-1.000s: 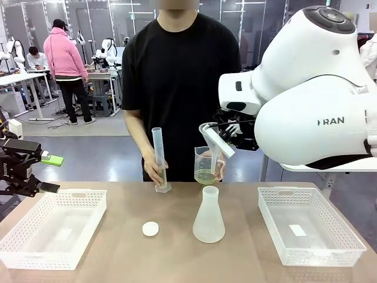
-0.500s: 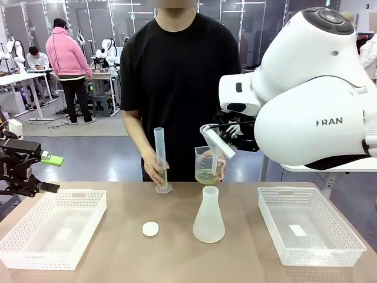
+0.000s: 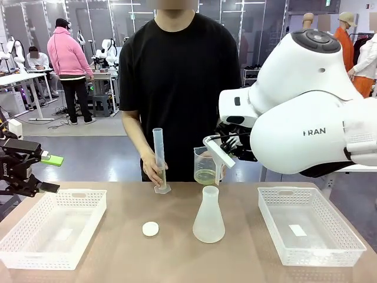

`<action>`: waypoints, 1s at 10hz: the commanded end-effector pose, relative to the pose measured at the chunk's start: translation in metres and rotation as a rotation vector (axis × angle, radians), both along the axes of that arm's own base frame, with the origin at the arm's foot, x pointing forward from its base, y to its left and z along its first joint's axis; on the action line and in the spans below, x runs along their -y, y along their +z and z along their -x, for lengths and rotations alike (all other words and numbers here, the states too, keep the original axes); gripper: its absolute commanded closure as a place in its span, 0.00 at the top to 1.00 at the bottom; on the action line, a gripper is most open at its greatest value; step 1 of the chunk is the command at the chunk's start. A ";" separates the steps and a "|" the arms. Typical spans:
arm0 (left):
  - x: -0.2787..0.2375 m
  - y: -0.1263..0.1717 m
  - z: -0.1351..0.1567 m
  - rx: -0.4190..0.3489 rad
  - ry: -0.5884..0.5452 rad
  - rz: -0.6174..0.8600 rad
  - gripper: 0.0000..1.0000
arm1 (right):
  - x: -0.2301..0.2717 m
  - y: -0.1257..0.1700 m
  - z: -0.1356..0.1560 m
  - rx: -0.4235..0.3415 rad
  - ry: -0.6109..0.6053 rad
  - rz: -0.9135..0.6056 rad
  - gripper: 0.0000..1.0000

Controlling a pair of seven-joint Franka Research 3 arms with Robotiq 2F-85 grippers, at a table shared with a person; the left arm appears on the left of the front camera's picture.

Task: Prepare the solutions needed for the experiment.
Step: Pick up the Plastic Funnel and insert it into the Big flask.

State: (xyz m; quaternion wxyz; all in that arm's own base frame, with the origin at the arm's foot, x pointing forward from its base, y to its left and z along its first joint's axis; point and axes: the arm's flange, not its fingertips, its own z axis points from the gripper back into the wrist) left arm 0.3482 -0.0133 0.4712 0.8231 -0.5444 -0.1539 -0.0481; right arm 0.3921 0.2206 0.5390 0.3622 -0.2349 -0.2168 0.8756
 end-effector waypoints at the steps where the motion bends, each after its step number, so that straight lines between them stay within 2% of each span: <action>1: 0.003 0.003 -0.001 0.002 0.000 0.025 1.00 | 0.004 -0.011 -0.005 -0.004 0.019 -0.033 0.03; 10: 0.003 0.003 -0.001 0.002 0.000 0.025 1.00 | -0.012 -0.045 -0.016 -0.053 0.055 -0.042 0.03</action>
